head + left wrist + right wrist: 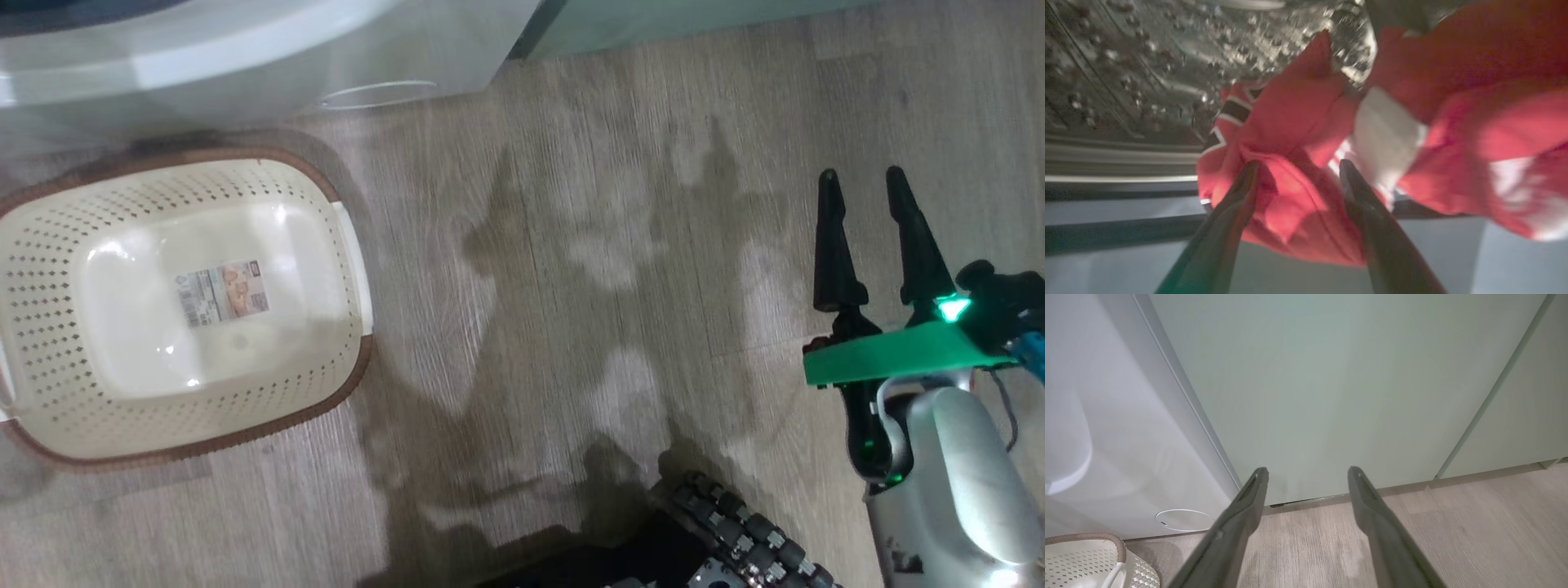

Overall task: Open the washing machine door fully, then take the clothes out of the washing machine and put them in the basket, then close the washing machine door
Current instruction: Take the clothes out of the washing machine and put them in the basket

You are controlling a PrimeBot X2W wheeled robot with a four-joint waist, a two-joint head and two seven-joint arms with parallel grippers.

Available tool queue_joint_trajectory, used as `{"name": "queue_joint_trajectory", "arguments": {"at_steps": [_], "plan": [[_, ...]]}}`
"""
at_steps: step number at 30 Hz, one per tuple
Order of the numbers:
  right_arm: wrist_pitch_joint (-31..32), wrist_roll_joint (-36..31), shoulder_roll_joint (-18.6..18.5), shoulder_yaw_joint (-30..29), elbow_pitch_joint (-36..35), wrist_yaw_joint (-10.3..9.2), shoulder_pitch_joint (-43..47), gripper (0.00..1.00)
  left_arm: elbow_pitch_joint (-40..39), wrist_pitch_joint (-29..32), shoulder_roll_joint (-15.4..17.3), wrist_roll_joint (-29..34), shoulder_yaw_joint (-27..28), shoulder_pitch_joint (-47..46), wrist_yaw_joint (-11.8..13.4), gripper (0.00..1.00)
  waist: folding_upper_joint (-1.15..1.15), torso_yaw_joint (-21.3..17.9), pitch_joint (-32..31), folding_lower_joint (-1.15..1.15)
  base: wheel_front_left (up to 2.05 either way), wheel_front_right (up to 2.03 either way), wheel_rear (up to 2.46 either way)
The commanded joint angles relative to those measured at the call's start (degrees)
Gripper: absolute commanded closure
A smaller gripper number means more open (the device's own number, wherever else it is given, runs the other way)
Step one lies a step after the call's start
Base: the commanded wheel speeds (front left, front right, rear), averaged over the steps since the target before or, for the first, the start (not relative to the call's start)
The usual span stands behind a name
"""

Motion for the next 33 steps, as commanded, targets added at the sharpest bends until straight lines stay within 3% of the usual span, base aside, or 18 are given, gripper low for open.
{"name": "queue_joint_trajectory", "arguments": {"at_steps": [1,7,8,9,10,20,27,33], "plan": [[-0.52,0.44,0.17,1.1,-1.81,-0.04,0.38,0.0,-0.56,0.72,3.26,0.59,0.02,-2.51,0.69,0.0,0.0,-0.34,0.86,-0.01,0.0,0.0,0.0],[-0.52,0.75,0.17,0.64,-1.9,-0.04,0.17,0.0,3.21,1.57,3.88,0.5,-0.6,-3.19,1.36,0.0,0.0,-0.31,1.42,-0.01,0.0,0.0,0.0],[-0.52,0.7,0.18,0.53,-1.84,-0.04,0.19,0.0,3.68,1.56,3.66,0.29,-0.6,-3.18,1.35,0.48,0.0,-0.24,1.32,-0.01,0.0,0.0,0.0],[-0.52,0.64,0.18,0.43,-1.78,-0.04,0.23,0.0,4.07,1.44,3.47,0.2,-0.7,-3.06,1.41,0.79,0.0,-0.17,1.14,-0.01,0.0,0.0,0.0],[-0.52,0.56,0.18,0.35,-1.71,-0.04,0.28,0.0,4.42,1.2,3.25,0.03,-0.73,-2.85,1.49,1.0,0.0,-0.09,0.9,-0.01,0.0,0.0,0.0],[-0.52,-0.53,0.18,-0.62,-0.78,-0.04,2.59,0.0,6.38,-4.06,-0.17,-1.65,-1.41,2.19,0.63,1.0,0.0,1.42,-4.92,-0.01,0.0,0.0,0.0],[-0.52,-1.74,0.03,-1.51,0.27,-0.04,6.52,0.0,7.0,-10.48,-2.56,-2.24,-2.31,8.57,1.85,1.0,0.0,3.26,-12.83,-0.01,0.0,0.0,0.0],[-0.52,-2.15,-1.18,-2.57,0.79,-0.04,10.34,0.0,7.34,-15.81,-5.6,-4.28,-2.04,14.56,0.73,1.0,0.0,5.76,-19.96,-0.01,0.0,0.0,0.0]]}}
